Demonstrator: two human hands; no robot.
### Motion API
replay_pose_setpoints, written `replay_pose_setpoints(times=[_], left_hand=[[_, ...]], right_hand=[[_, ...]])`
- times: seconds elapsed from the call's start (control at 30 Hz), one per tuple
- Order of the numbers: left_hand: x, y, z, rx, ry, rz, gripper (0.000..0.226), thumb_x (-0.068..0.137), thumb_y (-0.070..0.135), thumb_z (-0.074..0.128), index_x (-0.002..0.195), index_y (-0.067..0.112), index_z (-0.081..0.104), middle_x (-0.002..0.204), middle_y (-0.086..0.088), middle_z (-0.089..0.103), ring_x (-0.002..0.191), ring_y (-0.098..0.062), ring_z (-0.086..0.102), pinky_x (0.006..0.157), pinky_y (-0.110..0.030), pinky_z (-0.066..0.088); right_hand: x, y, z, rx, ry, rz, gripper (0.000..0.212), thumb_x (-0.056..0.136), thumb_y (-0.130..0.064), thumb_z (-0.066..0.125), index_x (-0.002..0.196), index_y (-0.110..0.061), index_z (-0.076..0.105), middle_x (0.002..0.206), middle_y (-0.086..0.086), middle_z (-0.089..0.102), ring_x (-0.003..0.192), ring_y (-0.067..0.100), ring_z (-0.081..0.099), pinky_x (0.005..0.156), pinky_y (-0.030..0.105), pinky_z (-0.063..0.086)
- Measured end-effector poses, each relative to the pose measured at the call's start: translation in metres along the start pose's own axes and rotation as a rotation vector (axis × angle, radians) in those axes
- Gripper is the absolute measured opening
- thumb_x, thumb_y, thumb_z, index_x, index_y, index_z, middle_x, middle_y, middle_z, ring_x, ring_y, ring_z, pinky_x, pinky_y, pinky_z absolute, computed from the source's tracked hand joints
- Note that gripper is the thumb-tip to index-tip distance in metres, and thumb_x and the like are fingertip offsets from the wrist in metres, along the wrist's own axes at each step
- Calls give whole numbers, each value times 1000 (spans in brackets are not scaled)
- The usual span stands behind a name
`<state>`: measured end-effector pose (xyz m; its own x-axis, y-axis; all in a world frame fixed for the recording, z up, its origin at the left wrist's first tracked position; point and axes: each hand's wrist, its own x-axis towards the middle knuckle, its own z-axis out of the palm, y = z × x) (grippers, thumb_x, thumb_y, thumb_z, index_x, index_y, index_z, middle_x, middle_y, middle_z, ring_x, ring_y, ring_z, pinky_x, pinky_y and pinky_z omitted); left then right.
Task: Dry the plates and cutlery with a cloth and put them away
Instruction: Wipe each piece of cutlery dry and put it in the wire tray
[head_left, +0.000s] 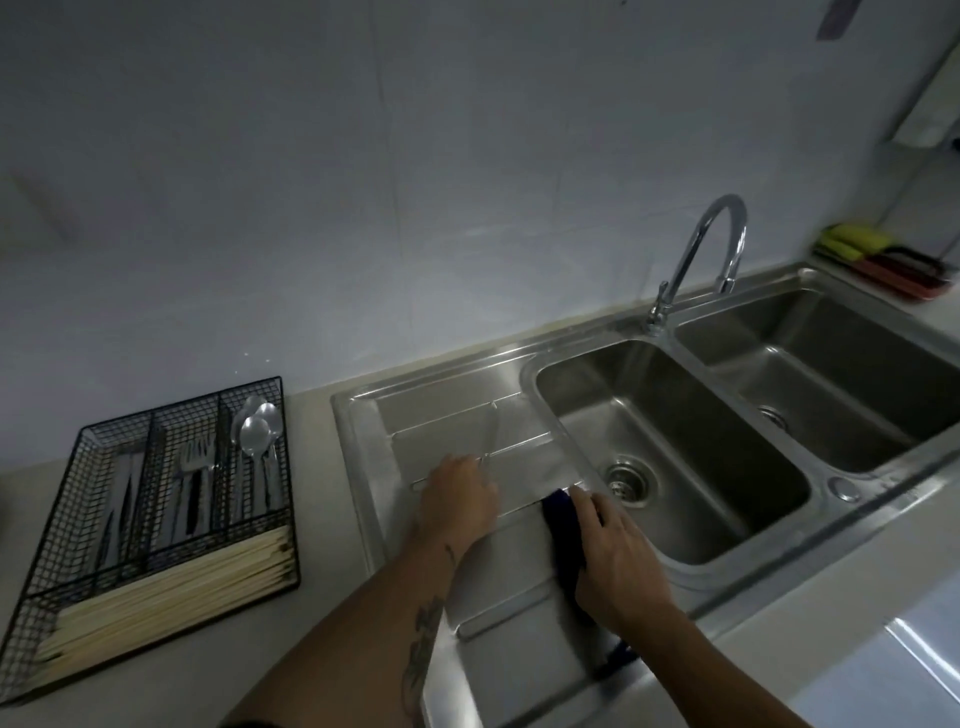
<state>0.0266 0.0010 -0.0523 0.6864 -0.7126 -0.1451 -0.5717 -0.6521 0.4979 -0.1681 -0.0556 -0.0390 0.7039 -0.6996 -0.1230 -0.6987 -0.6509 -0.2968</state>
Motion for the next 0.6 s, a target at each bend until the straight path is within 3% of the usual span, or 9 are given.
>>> replay_pose_setpoints(times=[0.13, 0.27, 0.43, 0.6], left_hand=[[9, 8, 14, 136, 30, -66, 28, 91, 33, 56, 112, 16, 63, 123, -8, 54, 116, -30, 54, 95, -38, 44], [13, 7, 18, 127, 71, -114, 17, 88, 20, 56, 102, 15, 64, 114, -5, 58, 105, -26, 57, 90, -37, 50], [15, 12, 15, 126, 68, -188, 26, 82, 18, 59, 108, 15, 62, 114, -6, 59, 105, -27, 57, 89, -36, 50], [13, 13, 13, 165, 53, -206, 31, 83, 19, 61, 113, 14, 57, 115, -7, 56, 105, -26, 56, 91, -39, 51]], right_hand=[[7, 12, 2, 100, 0, -48, 66, 80, -25, 59, 139, -23, 29, 133, 1, 44, 115, 17, 47, 97, 30, 42], [13, 22, 8, -43, -63, -181, 68, 72, -34, 50, 138, -22, 39, 136, 0, 45, 116, 22, 46, 98, 32, 39], [26, 31, -3, -144, -229, -266, 85, 72, -38, 55, 149, -30, 20, 154, -4, 22, 132, 25, 29, 106, 41, 30], [31, 36, -2, -151, -198, -316, 86, 70, -28, 59, 148, -31, 22, 152, -5, 27, 124, 25, 37, 99, 36, 36]])
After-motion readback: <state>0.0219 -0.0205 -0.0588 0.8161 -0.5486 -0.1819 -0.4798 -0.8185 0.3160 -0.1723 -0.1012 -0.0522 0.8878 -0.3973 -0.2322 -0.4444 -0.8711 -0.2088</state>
